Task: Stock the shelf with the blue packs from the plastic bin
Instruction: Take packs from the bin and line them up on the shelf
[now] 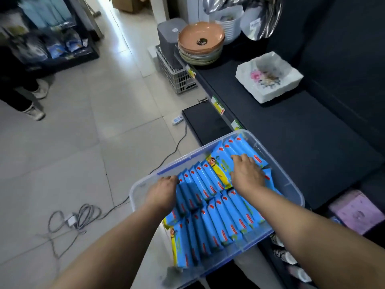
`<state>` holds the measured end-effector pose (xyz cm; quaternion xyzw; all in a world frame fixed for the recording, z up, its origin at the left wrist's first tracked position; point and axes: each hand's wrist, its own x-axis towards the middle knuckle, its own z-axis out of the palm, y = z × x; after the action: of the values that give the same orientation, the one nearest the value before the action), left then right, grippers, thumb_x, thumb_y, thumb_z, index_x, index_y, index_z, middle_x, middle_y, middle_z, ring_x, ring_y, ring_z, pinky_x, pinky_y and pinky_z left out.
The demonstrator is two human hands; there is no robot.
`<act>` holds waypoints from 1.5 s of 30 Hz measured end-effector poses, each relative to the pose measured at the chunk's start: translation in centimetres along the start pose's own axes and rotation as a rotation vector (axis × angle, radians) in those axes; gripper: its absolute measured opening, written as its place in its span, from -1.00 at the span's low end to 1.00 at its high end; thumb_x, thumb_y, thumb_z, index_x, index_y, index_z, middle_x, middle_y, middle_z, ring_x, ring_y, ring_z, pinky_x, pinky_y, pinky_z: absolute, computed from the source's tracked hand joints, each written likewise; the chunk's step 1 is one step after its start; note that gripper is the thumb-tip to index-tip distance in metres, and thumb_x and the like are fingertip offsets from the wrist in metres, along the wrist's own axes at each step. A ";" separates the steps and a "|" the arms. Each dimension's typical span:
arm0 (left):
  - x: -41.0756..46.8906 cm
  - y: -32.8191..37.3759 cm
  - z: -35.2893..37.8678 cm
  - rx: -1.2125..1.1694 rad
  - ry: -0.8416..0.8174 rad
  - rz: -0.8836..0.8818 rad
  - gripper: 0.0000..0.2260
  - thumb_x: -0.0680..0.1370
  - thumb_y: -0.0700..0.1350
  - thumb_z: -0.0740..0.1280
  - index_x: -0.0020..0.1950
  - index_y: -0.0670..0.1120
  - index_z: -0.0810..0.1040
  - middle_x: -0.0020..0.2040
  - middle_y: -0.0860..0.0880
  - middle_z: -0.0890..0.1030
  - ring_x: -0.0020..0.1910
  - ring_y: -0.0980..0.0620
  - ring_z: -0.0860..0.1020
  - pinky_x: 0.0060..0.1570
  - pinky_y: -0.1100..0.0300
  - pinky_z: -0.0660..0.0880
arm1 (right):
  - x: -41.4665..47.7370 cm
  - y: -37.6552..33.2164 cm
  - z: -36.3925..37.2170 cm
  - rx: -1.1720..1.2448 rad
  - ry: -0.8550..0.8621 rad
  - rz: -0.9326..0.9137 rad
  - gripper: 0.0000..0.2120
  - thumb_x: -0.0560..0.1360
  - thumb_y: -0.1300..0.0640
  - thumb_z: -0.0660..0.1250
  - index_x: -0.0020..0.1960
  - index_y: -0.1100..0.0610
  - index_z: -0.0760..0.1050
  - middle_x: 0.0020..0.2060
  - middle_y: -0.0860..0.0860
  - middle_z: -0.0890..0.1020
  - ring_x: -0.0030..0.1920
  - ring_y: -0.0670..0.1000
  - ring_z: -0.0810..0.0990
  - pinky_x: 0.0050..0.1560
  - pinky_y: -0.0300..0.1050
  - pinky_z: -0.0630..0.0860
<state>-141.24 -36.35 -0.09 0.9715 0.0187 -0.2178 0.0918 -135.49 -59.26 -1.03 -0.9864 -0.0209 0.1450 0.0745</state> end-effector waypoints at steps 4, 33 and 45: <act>0.5 -1.8 -0.5 0.004 0.028 -0.031 -0.59 0.52 -0.27 0.14 0.33 0.00 0.42 0.27 -0.01 0.49 0.28 -0.04 0.42 0.08 0.08 0.44 | 0.8 -1.1 0.6 -0.019 0.041 0.087 -0.68 0.55 0.13 0.27 0.27 0.11 0.32 0.19 0.07 0.45 0.21 0.09 0.42 0.10 -0.05 0.43; 0.7 -4.6 -0.7 0.726 -0.051 0.720 -0.73 0.61 -0.19 0.11 0.28 -0.07 0.42 0.22 -0.08 0.53 0.26 -0.12 0.41 0.20 0.03 0.33 | -14.4 -5.0 -1.9 0.201 0.249 0.215 -0.69 0.52 0.09 0.30 0.23 -0.09 0.35 0.11 -0.11 0.57 0.18 -0.01 0.50 0.14 -0.05 0.40; -1.9 -0.3 -5.9 0.499 0.140 0.709 -0.66 0.51 -0.05 0.25 0.29 0.06 0.40 0.15 -0.03 0.57 0.25 -0.07 0.40 0.11 0.02 0.31 | -22.7 -5.7 -3.3 0.195 0.482 0.508 -0.65 0.50 0.09 0.31 0.26 -0.08 0.37 0.14 -0.09 0.56 0.16 0.03 0.47 0.06 -0.02 0.39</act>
<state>-140.46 -34.95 5.91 0.9227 -0.3628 -0.1044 -0.0783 -156.39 -55.53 9.38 -0.9542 0.2570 -0.0763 0.1328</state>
